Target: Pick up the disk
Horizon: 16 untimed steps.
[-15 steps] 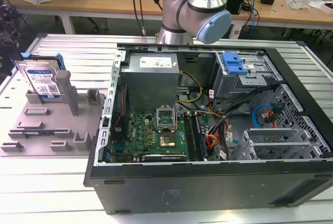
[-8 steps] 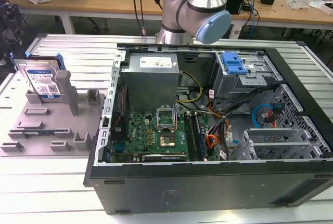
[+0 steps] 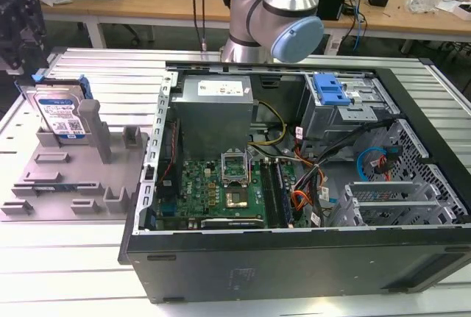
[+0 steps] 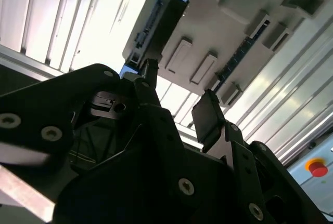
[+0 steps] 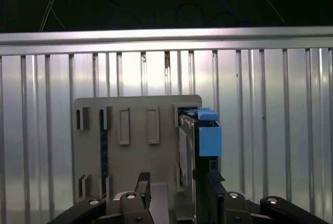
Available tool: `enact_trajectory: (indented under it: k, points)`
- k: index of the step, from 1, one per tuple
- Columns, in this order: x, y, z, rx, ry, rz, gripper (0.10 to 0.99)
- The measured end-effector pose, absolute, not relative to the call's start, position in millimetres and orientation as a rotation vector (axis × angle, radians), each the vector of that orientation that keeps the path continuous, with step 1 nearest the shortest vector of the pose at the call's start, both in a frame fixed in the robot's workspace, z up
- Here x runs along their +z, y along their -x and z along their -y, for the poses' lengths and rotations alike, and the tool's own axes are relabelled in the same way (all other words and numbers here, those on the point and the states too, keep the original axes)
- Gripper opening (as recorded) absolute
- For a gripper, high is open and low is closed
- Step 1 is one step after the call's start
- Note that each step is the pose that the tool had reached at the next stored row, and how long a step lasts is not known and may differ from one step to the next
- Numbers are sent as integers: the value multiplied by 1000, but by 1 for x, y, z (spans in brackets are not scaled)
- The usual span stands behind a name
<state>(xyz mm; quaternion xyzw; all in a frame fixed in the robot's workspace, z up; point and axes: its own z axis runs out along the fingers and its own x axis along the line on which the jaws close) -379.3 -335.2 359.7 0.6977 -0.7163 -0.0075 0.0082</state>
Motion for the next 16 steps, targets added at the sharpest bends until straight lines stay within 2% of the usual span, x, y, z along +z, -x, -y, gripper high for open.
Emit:
enact_trajectory:
  k: [5,16]
  points:
    - [357,383,312,-22,-2184,2237,541]
    - [336,404,311,-21,-2275,2144,541]
